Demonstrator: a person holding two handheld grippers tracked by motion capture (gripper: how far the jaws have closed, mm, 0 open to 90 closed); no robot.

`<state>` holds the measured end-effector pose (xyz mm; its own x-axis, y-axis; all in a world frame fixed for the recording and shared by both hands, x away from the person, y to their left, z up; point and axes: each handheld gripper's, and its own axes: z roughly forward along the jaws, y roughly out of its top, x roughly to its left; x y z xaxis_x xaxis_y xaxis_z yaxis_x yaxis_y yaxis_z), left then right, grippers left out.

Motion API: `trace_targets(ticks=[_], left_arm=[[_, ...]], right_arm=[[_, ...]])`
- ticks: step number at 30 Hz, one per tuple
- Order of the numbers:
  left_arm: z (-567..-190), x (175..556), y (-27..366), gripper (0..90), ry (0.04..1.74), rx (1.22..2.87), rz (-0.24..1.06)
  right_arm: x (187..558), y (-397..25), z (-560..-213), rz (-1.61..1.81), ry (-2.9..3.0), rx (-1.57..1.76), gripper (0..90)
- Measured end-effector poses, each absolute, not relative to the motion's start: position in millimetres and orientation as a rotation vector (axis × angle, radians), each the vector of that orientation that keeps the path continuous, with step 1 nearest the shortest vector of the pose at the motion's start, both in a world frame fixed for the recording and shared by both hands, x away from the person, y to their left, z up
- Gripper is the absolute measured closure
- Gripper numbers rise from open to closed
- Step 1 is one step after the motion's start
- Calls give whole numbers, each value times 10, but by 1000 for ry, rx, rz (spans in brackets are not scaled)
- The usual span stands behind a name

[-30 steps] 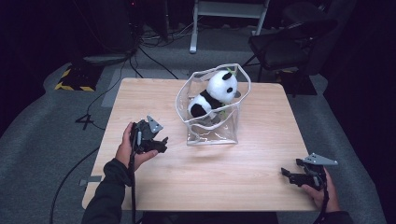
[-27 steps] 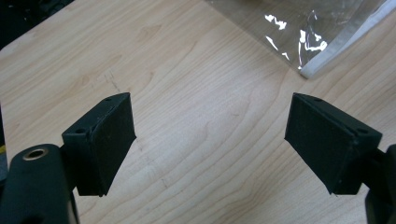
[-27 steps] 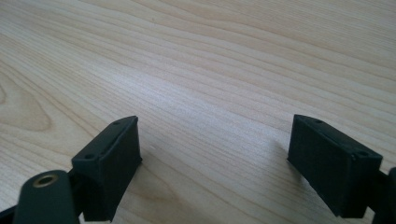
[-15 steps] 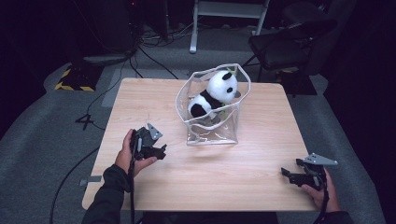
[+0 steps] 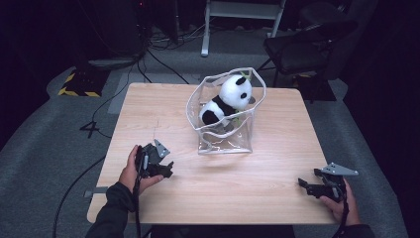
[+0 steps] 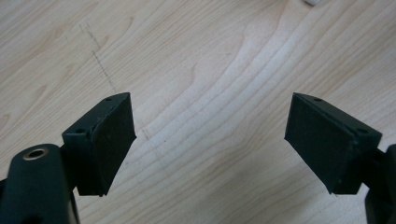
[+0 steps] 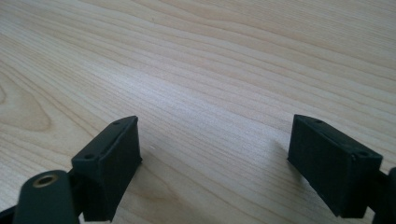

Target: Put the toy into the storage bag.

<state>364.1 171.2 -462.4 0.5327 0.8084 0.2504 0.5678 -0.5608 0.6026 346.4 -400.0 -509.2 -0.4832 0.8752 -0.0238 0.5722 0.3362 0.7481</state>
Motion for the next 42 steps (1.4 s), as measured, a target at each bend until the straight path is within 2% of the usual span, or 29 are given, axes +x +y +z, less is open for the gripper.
trace_targets(ticks=[42], left_arm=[[-5002, 3217, 2129, 162, 1240, 2234, 642]], right_arm=[[3464, -4000, -5093, 962, 2181, 1271, 169]])
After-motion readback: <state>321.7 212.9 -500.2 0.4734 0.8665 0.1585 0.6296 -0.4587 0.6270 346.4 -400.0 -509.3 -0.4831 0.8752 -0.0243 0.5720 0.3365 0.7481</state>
